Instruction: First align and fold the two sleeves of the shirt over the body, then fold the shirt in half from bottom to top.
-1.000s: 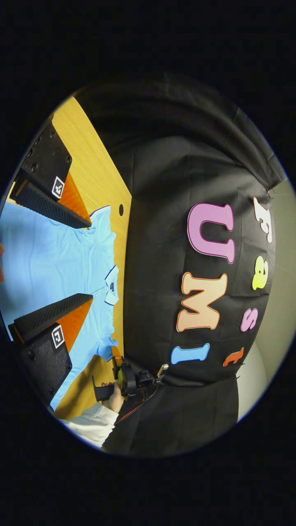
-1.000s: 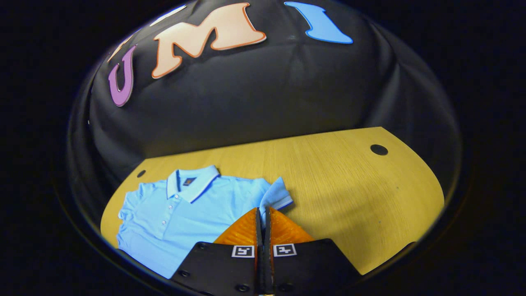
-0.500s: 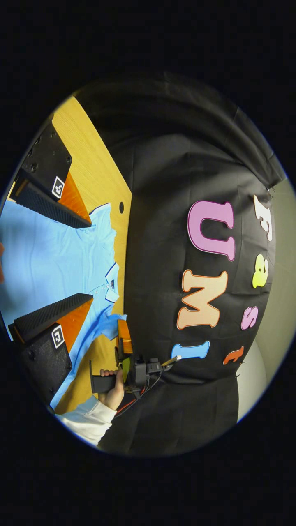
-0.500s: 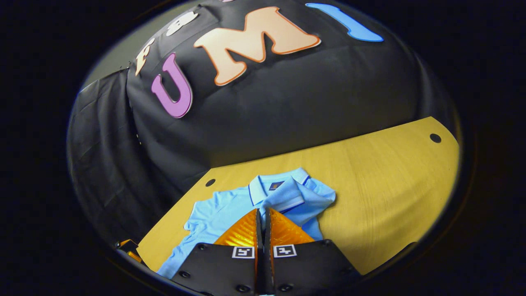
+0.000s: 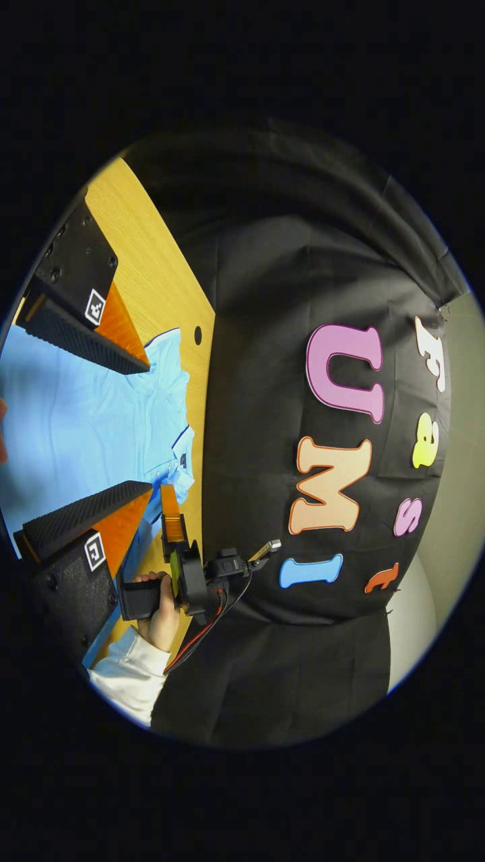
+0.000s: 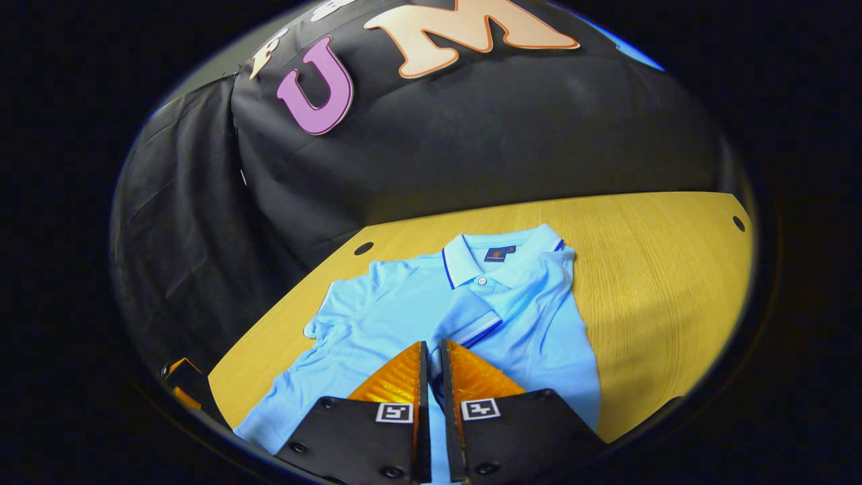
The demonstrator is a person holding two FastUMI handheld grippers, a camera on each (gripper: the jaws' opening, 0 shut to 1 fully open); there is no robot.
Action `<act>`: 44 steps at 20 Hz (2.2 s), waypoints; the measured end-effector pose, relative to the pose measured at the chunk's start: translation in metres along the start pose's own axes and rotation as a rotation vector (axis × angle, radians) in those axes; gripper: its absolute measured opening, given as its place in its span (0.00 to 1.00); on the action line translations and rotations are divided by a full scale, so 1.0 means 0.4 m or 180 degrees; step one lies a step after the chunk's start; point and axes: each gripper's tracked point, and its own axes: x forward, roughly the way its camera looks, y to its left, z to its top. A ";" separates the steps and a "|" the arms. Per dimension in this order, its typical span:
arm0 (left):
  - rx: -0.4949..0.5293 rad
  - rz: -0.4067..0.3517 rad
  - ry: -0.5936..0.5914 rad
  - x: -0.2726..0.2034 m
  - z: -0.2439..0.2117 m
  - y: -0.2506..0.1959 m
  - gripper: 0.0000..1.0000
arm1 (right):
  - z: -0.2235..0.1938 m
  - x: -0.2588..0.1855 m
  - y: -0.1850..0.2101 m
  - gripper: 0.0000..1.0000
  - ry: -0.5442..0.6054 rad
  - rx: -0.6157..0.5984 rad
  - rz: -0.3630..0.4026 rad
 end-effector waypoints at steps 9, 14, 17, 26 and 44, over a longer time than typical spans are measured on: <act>-0.0004 0.0093 0.0092 0.021 -0.024 0.039 0.95 | 0.066 -0.118 0.059 0.98 -0.0401 -0.0295 0.0122; 0.0001 0.0189 0.0223 0.061 -0.056 0.096 0.95 | 0.066 -0.291 0.056 0.98 -0.0783 -0.0661 0.0029; 0.0095 0.0257 0.0369 0.106 -0.070 0.145 0.95 | 0.031 -0.400 0.048 0.98 -0.0985 -0.0775 -0.0005; -0.0082 0.0498 0.0781 0.318 -0.035 0.329 0.95 | -0.047 -0.643 -0.047 0.98 -0.1294 -0.0462 -0.0119; 0.0166 0.0696 0.1702 0.569 -0.215 0.411 0.93 | -0.104 -0.843 -0.145 0.98 -0.1591 -0.0319 -0.0476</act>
